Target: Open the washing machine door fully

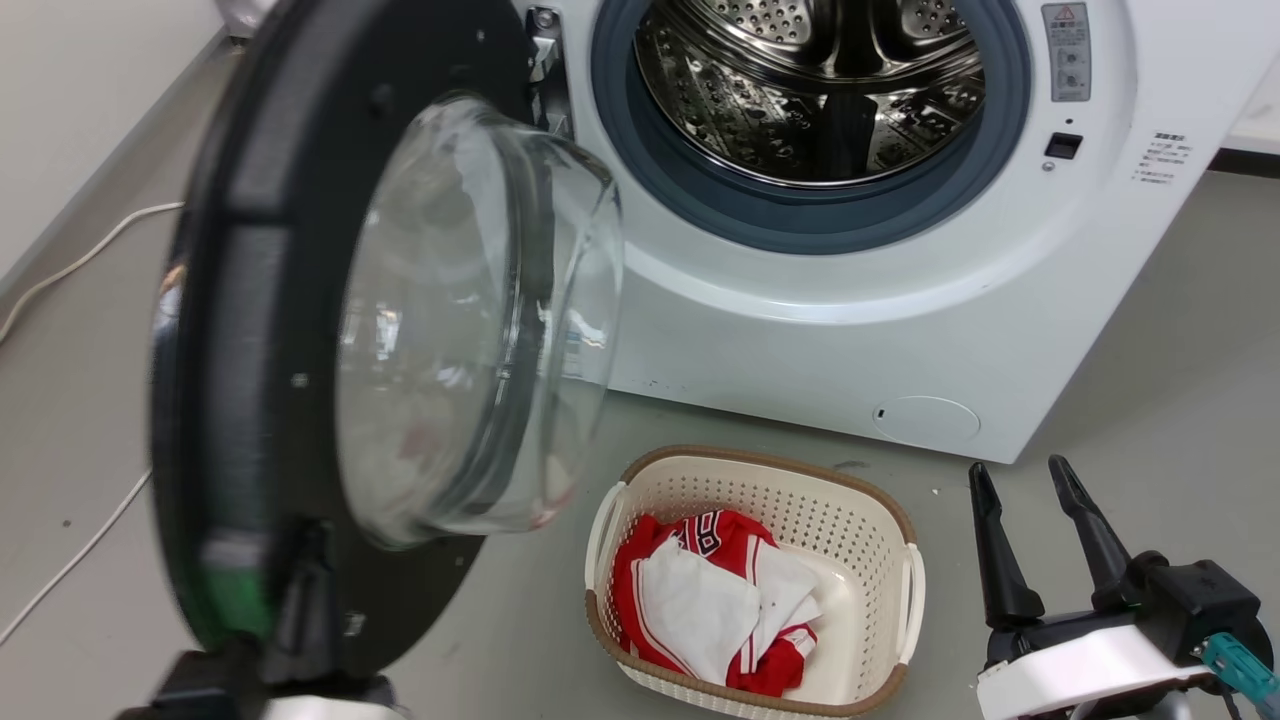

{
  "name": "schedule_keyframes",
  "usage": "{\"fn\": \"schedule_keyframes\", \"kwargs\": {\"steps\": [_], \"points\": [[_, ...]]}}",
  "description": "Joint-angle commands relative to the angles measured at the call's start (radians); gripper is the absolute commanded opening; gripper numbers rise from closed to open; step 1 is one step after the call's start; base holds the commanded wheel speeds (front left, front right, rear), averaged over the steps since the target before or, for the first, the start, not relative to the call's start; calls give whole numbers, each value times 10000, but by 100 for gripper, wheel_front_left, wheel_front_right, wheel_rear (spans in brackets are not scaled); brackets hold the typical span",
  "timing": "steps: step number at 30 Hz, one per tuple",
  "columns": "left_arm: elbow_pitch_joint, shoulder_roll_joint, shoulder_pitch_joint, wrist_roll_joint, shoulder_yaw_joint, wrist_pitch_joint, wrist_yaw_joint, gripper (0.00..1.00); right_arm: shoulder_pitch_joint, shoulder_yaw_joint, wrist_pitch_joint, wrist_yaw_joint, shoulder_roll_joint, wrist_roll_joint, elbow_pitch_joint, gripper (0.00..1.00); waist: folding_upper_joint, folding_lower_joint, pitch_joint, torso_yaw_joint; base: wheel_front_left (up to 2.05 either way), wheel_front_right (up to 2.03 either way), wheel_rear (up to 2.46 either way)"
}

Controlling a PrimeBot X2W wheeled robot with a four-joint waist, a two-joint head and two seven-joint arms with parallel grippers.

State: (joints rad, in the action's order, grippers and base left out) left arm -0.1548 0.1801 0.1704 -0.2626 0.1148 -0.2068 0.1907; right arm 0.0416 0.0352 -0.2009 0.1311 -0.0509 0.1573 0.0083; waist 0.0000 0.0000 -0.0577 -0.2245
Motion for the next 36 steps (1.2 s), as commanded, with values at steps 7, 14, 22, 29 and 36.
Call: {"fn": "schedule_keyframes", "kwargs": {"steps": [7,14,22,29,36], "points": [[722,569,-599,-735,-1558,-251,241,0,-226,-153,61,-5,19,-46,-82,100,0,0,-232,290,0,0,0],[1861,1248,-1232,-1425,-2963,-408,169,0,-415,-278,95,-5,19,-79,-174,100,0,0,-573,534,0,0,0],[3402,2232,-2166,-1983,-4011,-499,-187,0,-519,-410,144,-7,19,-166,-249,100,0,0,-795,725,0,0,0],[4881,3104,-3046,-2152,-4272,-452,-544,0,-638,-484,198,-5,17,-229,-336,100,0,0,-1003,816,0,0,0],[5736,3521,-3564,-2035,-4096,-472,-749,0,-703,-529,193,-7,19,-268,-316,100,0,0,-1056,892,0,0,0]]}}
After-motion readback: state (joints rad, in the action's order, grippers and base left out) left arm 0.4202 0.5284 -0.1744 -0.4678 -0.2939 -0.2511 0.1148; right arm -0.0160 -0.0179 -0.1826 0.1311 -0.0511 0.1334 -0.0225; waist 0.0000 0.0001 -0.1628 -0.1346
